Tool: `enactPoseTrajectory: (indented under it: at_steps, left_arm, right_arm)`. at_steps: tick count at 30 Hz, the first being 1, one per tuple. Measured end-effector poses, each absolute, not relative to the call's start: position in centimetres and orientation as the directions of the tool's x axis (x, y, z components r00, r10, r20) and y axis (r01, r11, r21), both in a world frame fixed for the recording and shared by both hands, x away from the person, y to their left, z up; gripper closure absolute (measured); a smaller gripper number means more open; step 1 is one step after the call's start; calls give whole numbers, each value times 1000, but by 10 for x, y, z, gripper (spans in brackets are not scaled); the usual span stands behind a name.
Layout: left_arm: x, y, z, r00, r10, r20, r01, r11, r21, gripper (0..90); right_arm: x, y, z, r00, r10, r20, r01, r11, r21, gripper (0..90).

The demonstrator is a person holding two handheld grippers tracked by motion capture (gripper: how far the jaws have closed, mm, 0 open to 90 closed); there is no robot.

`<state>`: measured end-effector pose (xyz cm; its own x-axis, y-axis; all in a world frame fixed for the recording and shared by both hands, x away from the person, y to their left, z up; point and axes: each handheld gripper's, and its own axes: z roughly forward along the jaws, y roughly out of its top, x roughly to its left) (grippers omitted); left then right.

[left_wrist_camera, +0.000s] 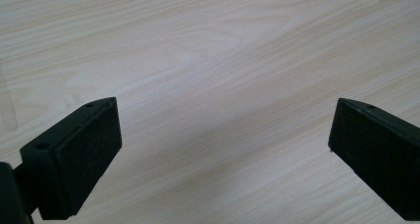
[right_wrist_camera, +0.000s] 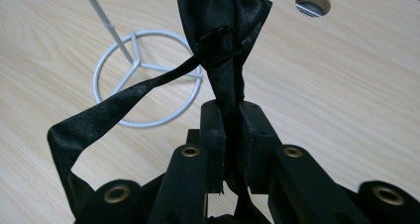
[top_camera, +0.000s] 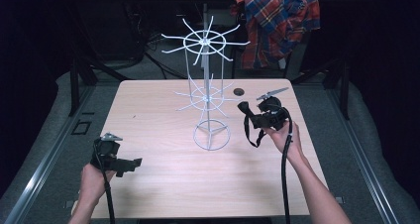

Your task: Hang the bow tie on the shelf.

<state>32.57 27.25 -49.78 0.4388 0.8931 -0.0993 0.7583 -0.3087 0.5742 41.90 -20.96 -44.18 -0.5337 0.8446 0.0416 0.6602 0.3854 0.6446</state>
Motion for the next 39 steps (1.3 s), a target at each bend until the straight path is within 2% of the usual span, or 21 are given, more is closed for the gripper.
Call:
enactPoseTrajectory:
  at_steps: [25,39]
  left_arm:
    - [326,271,-499,439,892,-103,761,-309,571,1]
    - [326,270,-500,439,893,-100,764,-312,565,1]
  right_arm:
    - [437,-209,-405,-502,864,47,630,328,704,817]
    - [446,-205,-402,-494,867,69,630,302,715,816]
